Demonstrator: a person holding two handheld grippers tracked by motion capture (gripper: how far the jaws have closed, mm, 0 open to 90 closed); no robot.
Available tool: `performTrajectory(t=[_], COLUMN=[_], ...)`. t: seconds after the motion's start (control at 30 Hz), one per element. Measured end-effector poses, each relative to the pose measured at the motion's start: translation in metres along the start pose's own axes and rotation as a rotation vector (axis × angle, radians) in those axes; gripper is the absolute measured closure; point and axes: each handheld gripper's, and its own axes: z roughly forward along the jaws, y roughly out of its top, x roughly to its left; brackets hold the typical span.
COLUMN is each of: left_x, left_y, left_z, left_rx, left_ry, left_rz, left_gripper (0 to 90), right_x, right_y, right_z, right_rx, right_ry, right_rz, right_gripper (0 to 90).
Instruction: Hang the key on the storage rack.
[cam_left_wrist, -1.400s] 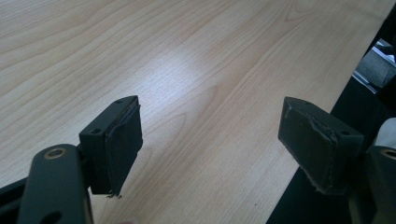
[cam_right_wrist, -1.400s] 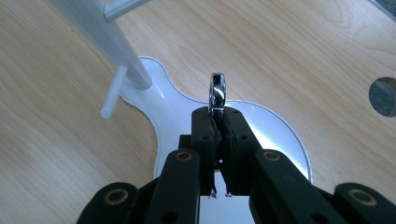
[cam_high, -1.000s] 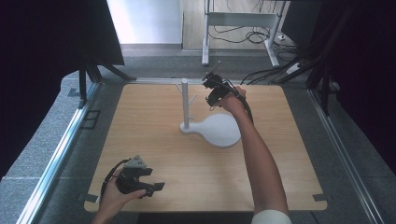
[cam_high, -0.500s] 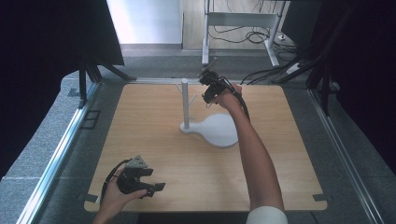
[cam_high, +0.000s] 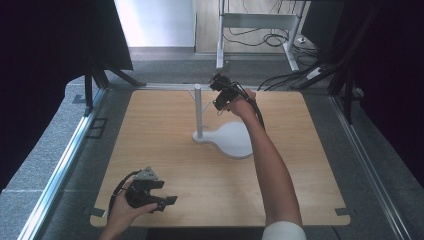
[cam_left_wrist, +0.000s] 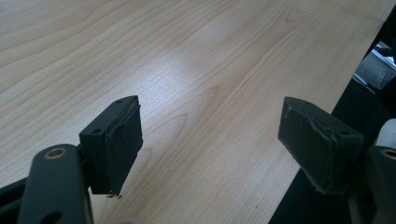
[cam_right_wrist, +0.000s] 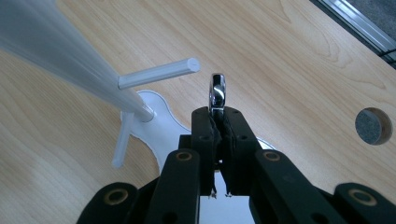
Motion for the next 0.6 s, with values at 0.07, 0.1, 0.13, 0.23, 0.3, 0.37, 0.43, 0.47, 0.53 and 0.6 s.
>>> performTrajectory(t=[0.07,0.1,0.13,0.23,0.3,0.37,0.43,0.47,0.53,0.6], left_x=[-0.0003,-0.0005,-0.0007,-0.0012,-0.0010,-0.0007,-0.0003,-0.0003,0.0001,0.0001], left_y=[0.0000,0.0001,0.0002,0.0003,0.0003,0.0002,0.0000,-0.0001,-0.0001,-0.0002], left_z=[0.0003,0.0006,0.0007,0.0010,0.0011,0.0011,0.0008,0.0005,-0.0002,-0.0005], left_rx=[0.000,0.000,0.002,0.001,0.001,0.001,-0.001,-0.002,-0.002,-0.004], left_ry=[0.000,0.000,0.001,-0.001,-0.003,-0.004,-0.005,-0.006,-0.004,-0.003], left_rz=[0.000,0.001,0.002,0.002,0.002,0.001,0.000,-0.003,-0.001,-0.001], left_gripper=[22.3,22.2,22.2,22.3,22.2,22.2,22.2,22.3,22.3,22.3], right_x=[0.0003,0.0007,0.0011,0.0014,0.0015,0.0020,0.0028,0.0033,0.0050,0.0065], right_y=[0.0002,0.0003,0.0004,0.0011,0.0013,0.0024,0.0038,0.0046,0.0062,0.0077], right_z=[-0.0005,-0.0010,-0.0013,-0.0008,-0.0007,-0.0006,-0.0006,-0.0004,-0.0002,-0.0003], right_rx=[-0.001,-0.003,-0.004,-0.002,-0.001,0.003,0.000,-0.002,-0.001,-0.004], right_ry=[-0.001,-0.001,-0.002,-0.003,-0.004,-0.007,-0.008,-0.008,-0.007,-0.009], right_rz=[0.001,0.003,0.002,-0.005,-0.005,-0.005,-0.007,-0.011,-0.011,-0.016], right_gripper=[84.4,84.4,84.4,84.4,84.4,84.4,84.4,84.4,84.4,84.4])
